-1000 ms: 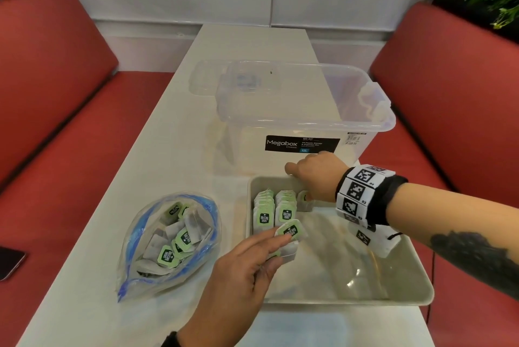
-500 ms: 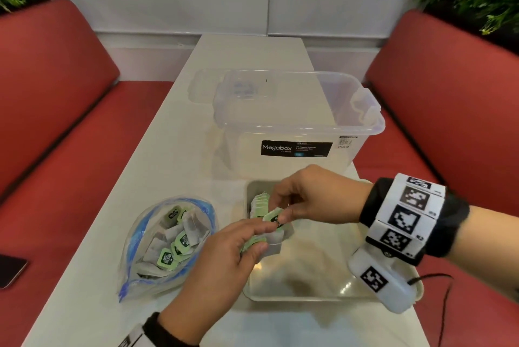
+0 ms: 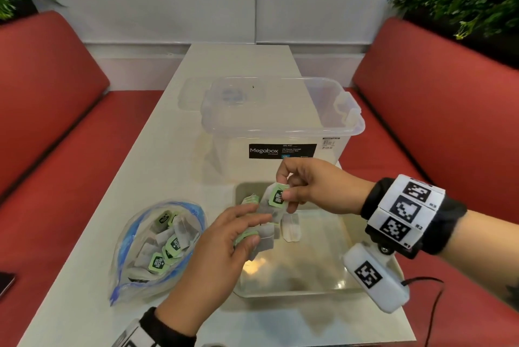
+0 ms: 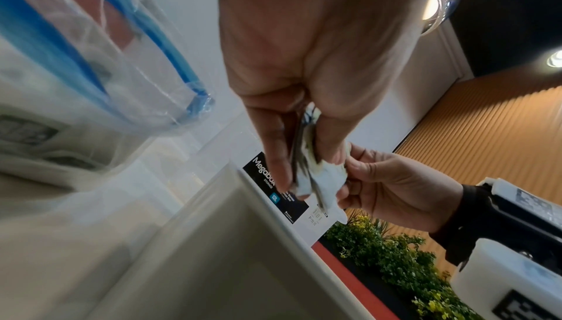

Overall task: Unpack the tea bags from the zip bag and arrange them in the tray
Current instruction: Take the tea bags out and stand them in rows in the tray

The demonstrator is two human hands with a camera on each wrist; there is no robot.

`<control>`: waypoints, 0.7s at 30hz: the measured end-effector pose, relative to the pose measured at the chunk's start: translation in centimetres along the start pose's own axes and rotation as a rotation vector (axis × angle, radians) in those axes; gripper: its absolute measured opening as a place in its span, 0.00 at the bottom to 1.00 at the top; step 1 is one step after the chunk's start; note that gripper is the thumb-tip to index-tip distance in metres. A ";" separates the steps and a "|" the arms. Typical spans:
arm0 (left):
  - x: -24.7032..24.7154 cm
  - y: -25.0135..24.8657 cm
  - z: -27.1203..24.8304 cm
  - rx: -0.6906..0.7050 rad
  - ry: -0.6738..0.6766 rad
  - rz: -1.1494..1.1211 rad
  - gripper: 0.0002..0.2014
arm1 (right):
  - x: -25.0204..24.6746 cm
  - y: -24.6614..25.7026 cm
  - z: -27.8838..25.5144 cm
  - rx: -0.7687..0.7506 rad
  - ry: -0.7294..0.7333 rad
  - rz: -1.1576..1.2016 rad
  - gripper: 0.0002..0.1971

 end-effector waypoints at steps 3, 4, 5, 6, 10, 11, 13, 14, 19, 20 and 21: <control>0.4 -0.4 -0.1 -0.016 0.071 -0.028 0.23 | -0.4 0.2 -0.1 -0.030 -0.018 -0.094 0.13; 0.5 -0.5 -0.1 -0.021 0.089 -0.027 0.22 | -0.5 0.3 -0.2 -0.040 -0.020 -0.129 0.13; 0.5 -0.7 -0.1 -0.019 0.101 -0.011 0.22 | -0.5 0.4 -0.2 -0.046 -0.019 -0.149 0.13; 0.6 -0.8 -0.1 -0.013 0.106 0.016 0.22 | -0.5 0.5 -0.3 -0.051 -0.014 -0.151 0.13; 0.7 -1.2 -0.2 -0.013 0.130 0.057 0.22 | -0.8 0.9 -0.3 -0.065 -0.024 -0.297 0.14; 0.7 -1.2 -0.1 -0.032 0.126 0.017 0.23 | -0.9 1.0 -0.3 -0.069 -0.038 -0.338 0.14; 0.3 -0.7 0.0 -0.108 0.083 -0.122 0.22 | -1.0 0.9 -0.2 -0.063 -0.064 -0.316 0.14; 0.1 -0.5 0.1 -0.142 0.055 -0.165 0.21 | -1.1 0.8 -0.1 -0.054 -0.073 -0.287 0.14; 0.0 0.0 0.3 -0.141 0.019 -0.075 0.16 | -1.3 0.4 -0.2 -0.035 -0.076 -0.220 0.13; 0.1 -0.1 0.3 -0.119 0.025 -0.044 0.17 | -1.2 0.3 -0.2 -0.037 -0.062 -0.213 0.13; 0.3 -0.4 0.3 -0.095 0.036 0.001 0.18 | -1.0 0.2 -0.2 -0.037 -0.043 -0.208 0.12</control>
Point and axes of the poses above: each hand's wrist, its own z-axis towards the middle knuckle, its own x-axis out of the palm, y = z × x, the point moved 7 cm from there along z, towards the middle knuckle, and after that the axes turned 10 degrees about -x, right-handed, at the moved point
